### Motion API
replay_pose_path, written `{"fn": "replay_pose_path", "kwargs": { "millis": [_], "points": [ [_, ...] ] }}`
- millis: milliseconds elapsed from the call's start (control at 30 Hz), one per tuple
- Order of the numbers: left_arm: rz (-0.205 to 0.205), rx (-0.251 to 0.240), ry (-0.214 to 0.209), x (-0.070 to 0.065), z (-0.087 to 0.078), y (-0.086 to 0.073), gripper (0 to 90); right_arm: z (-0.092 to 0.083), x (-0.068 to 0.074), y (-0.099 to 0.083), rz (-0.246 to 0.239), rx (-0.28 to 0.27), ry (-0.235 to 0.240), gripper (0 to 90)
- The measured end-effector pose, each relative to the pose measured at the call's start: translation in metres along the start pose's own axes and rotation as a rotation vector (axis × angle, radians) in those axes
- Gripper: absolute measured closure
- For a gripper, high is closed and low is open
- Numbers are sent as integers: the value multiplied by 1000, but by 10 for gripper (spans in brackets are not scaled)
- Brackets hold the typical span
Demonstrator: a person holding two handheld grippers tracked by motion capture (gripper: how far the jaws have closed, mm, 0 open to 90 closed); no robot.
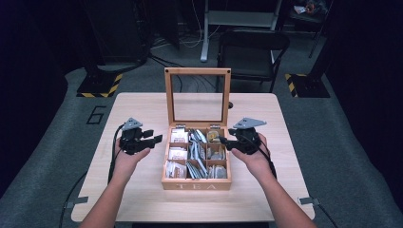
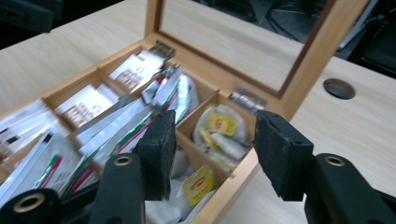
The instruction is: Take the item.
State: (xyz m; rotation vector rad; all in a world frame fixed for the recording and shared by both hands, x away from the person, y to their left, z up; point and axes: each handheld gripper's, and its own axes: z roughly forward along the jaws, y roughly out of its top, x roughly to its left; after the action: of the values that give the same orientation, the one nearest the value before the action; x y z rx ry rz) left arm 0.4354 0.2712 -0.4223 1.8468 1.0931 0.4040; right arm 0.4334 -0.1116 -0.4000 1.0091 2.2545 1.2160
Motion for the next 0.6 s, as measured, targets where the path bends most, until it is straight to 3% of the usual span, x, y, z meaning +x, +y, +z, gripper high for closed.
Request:
{"fn": "replay_pose_path", "kwargs": {
  "millis": [133,300,433,600],
  "points": [
    [-17,4,-2,1,0,-7,486,-1,11,-9,-35,12,9,520],
    [-22,-2,-2,2,-3,-13,486,-2,22,-20,-45,12,62,569],
    [-18,-6,6,1,-7,-15,477,-1,32,-26,-42,18,59,590],
    [-21,-6,2,1,-9,-20,468,2,47,-31,-17,36,104,586]
  ]
}}
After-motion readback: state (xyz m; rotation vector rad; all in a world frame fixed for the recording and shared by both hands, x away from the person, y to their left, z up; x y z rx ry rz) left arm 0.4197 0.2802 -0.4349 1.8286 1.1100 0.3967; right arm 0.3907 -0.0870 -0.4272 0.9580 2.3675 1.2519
